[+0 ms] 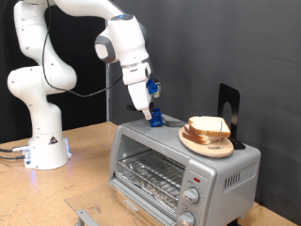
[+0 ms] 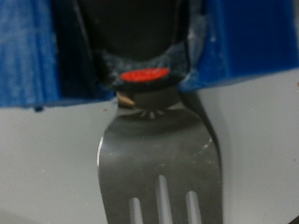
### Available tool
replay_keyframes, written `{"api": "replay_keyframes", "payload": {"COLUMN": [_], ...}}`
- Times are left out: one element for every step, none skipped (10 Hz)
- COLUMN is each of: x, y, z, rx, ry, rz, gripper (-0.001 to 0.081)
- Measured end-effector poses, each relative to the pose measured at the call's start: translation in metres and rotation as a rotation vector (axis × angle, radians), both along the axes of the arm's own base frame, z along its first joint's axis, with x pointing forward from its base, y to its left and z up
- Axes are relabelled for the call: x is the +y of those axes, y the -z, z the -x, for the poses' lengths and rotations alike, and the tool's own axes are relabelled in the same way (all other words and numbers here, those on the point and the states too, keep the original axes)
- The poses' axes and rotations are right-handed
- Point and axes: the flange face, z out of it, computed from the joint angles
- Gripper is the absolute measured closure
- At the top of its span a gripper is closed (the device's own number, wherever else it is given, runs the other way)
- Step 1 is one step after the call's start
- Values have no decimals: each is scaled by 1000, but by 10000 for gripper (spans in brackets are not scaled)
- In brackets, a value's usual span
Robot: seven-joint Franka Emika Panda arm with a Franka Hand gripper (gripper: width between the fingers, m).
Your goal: Make a piece of toast with the oven
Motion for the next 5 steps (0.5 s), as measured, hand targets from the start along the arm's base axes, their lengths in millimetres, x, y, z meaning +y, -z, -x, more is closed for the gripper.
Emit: {"api": "replay_keyframes", "payload": {"x": [1,2,3,4,5], "y": [3,5,6,6,7], "z": [-2,-2,-3,-3,-3], "rx": [-2,-5,-10,-12,-11], "ry": [-1,-5,-9,-11,-13], "rz": [-6,-13,-23,-29,-32], "gripper": [-3,-3,-3,-3,-3]}}
